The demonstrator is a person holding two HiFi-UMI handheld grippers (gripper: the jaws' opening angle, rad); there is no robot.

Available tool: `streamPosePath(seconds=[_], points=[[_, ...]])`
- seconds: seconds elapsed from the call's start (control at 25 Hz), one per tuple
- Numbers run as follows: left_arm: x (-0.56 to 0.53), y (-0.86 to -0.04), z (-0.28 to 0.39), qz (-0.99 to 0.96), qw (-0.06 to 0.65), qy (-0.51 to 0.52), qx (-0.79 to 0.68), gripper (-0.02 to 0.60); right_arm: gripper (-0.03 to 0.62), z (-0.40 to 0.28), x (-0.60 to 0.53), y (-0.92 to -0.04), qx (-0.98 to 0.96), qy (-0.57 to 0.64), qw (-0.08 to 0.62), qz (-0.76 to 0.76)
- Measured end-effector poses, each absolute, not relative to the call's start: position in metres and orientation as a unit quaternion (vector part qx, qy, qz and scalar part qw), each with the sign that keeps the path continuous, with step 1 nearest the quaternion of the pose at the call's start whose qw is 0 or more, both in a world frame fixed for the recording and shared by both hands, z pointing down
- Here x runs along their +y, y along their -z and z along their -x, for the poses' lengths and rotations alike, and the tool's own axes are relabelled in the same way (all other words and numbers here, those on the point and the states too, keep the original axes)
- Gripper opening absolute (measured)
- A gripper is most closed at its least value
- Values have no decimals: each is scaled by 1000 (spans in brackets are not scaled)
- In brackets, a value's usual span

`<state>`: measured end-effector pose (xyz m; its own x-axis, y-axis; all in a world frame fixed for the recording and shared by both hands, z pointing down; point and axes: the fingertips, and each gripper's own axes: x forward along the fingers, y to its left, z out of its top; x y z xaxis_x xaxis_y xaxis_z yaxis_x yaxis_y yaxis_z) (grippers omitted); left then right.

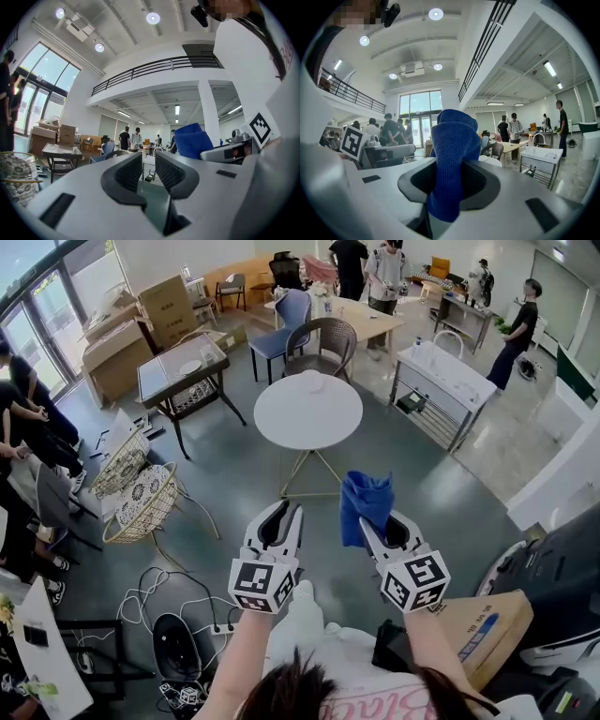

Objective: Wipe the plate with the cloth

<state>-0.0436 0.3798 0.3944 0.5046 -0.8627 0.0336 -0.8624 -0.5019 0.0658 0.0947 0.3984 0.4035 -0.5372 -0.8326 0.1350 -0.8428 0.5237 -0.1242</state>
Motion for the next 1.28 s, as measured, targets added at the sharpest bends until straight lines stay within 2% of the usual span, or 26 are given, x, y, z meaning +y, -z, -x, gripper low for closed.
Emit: streamPosePath(seconds=[0.4, 0.76, 1.08, 1.16, 1.28], points=[[304, -398, 47, -866, 41, 14, -498, 83, 132, -92, 336, -410, -874, -88, 17, -478], [201, -409, 52, -870, 65, 18, -488, 84, 133, -83, 233, -414, -869, -96, 32, -484], [110, -410, 76, -865, 48, 10, -499, 86, 133, -66, 141, -422, -861, -106, 41, -496], [92, -414, 77, -867, 46, 2, -495, 102, 133, -64, 122, -424, -859, -107, 42, -499], [67, -421, 78, -872, 80, 4, -483, 124, 133, -62, 98, -425, -857, -109, 44, -502]])
